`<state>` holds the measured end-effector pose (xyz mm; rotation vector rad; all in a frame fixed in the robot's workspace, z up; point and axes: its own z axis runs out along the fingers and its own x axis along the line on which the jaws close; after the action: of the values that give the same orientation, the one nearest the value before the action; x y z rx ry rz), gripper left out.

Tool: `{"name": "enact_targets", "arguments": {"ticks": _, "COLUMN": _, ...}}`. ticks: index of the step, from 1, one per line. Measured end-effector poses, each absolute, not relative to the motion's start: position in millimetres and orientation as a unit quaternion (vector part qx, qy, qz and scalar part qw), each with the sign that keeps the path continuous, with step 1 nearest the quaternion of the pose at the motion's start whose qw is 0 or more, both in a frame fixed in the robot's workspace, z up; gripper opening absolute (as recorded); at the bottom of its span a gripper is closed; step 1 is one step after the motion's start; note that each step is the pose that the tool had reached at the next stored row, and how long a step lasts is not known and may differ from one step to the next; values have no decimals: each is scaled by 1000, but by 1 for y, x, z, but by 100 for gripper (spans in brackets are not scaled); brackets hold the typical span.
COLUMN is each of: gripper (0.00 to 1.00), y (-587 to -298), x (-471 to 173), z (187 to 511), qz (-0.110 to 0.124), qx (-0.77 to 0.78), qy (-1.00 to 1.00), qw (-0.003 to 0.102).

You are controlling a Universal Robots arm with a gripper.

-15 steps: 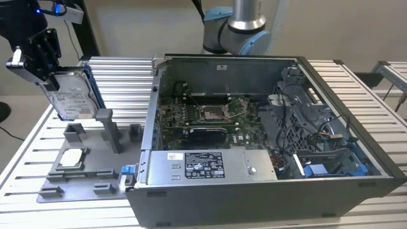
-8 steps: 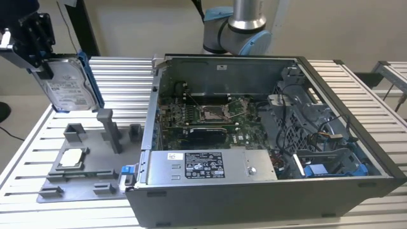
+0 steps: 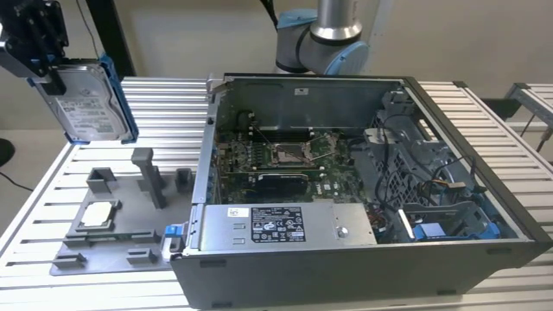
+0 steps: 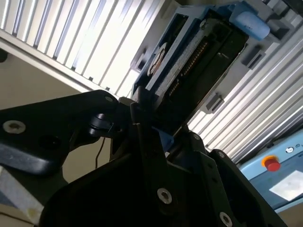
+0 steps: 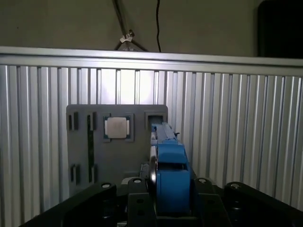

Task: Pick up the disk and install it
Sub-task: 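Pick up the disk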

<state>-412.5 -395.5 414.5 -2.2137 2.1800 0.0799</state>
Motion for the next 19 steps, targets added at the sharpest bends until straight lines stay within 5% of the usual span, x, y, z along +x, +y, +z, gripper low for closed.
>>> {"name": "enact_targets", "arguments": {"ticks": 19, "gripper": 0, "y": -395, "x": -413, "z": 480, "qz": 26, "qx": -712, "qy": 701, "qw": 17}}
